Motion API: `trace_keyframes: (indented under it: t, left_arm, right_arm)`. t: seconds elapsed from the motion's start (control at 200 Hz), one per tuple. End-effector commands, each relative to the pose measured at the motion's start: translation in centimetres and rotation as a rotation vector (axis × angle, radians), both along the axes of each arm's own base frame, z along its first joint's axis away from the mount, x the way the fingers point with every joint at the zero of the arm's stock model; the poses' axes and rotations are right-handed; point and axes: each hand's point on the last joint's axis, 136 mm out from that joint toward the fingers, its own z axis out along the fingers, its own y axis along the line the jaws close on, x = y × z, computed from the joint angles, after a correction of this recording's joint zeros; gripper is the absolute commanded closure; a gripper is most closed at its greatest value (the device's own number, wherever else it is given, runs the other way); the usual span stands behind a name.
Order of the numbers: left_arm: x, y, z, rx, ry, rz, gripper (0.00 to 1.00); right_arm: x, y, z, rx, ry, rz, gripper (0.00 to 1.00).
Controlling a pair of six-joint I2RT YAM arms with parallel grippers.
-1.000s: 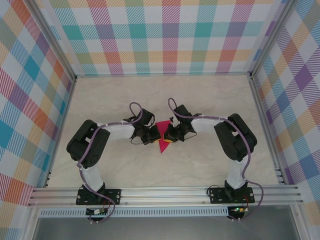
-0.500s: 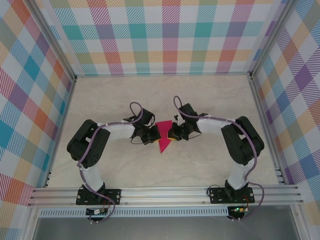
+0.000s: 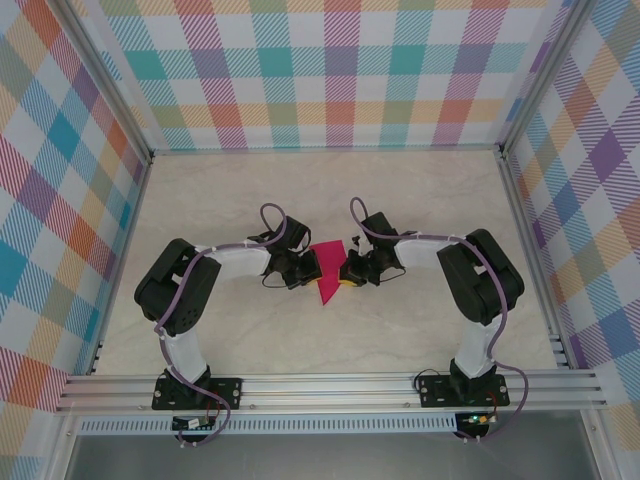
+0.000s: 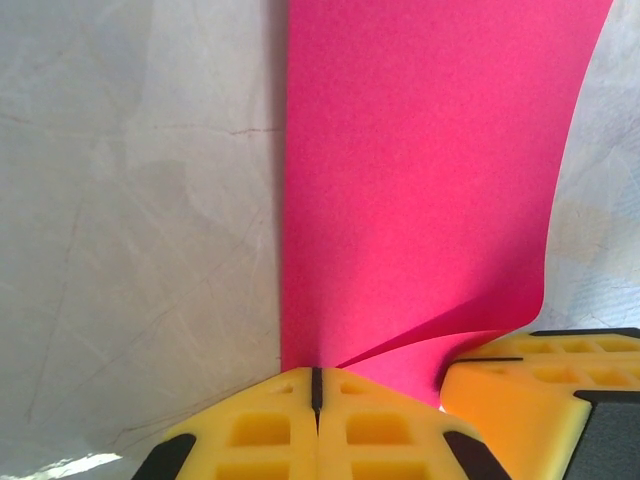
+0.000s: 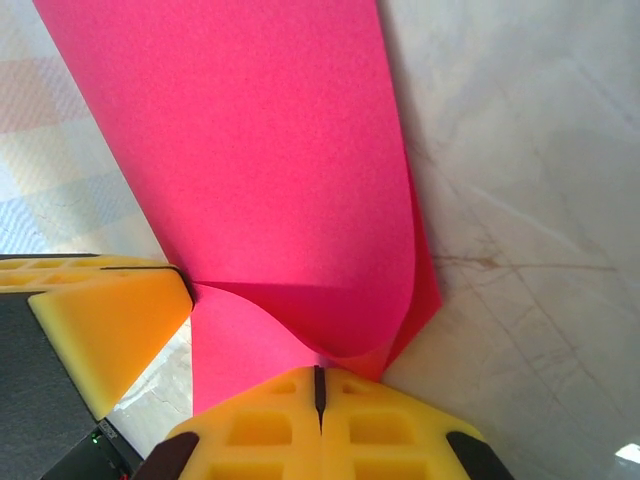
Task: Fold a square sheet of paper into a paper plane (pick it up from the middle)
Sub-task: Third fold the triangle at the center of the table.
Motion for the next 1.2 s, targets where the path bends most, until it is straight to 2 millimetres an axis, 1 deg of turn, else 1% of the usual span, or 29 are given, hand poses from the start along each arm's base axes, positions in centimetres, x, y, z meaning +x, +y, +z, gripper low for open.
trace_keyframes:
  t: [0.0,0.065,0.12,0.235,0.315,0.38,0.49,0.535,0.59,0.705,0.78,0.96,1.055,1.195]
  left_arm:
    - [-2.3,2.8,-3.4,0.170,0.099,0.006,0.97]
    - [-2.3,2.8,-3.4,0.171,0.099,0.003,0.97]
    - [-2.3,2.9,-3.4,0.174,0.101,0.003,0.97]
    - [-2.4,2.9,-3.5,0.178,0.103,0.002,0.96]
    - [-2.4,3.0,-3.6,0.180,0.105,0.002,0.97]
    - [-2.4,3.0,-3.7,0.181,0.107,0.001,0.96]
    - [-2.4,2.9,-3.7,0.180,0.108,-0.001,0.97]
    - [-2.4,2.9,-3.6,0.179,0.106,0.000,0.97]
    - [-2.3,2.9,-3.6,0.179,0.106,0.002,0.97]
    - [-2.2,2.7,-3.6,0.176,0.103,0.003,0.97]
    - [-2.3,2.9,-3.6,0.182,0.102,0.008,0.97]
    - [-2.3,3.2,-3.6,0.198,0.097,0.024,0.97]
    - [-2.3,3.1,-3.7,0.196,0.099,0.020,0.97]
    - [-2.4,3.2,-3.7,0.195,0.098,0.019,0.97]
  right_arm:
    - [0.9,-0.1,0.9,0.019,-0.050,-0.009,0.96]
    - [1.2,0.0,0.9,0.025,-0.058,-0.008,0.96]
    - [1.3,0.0,0.6,0.019,-0.055,-0.011,0.96]
    - [1.4,-0.8,-0.7,-0.009,-0.030,-0.037,0.96]
    - [1.5,-1.2,-0.9,-0.004,-0.017,-0.060,0.96]
    - [1.7,-0.9,-0.3,0.023,-0.023,-0.062,0.96]
    - [2.6,0.0,1.7,0.073,-0.063,-0.052,0.96]
    - [2.9,0.1,2.0,0.074,-0.073,-0.050,0.96]
    - [3.1,0.1,1.7,0.061,-0.071,-0.049,0.96]
    - [3.0,-0.2,0.0,0.030,-0.037,-0.055,0.96]
    - [2.7,-0.6,-0.7,0.006,-0.027,-0.067,0.96]
    - [2.6,-2.6,-1.9,-0.100,-0.005,-0.133,0.97]
    - [3.0,-2.7,-1.1,-0.092,-0.016,-0.146,0.97]
    - [4.4,-2.6,1.8,-0.080,-0.102,-0.159,0.96]
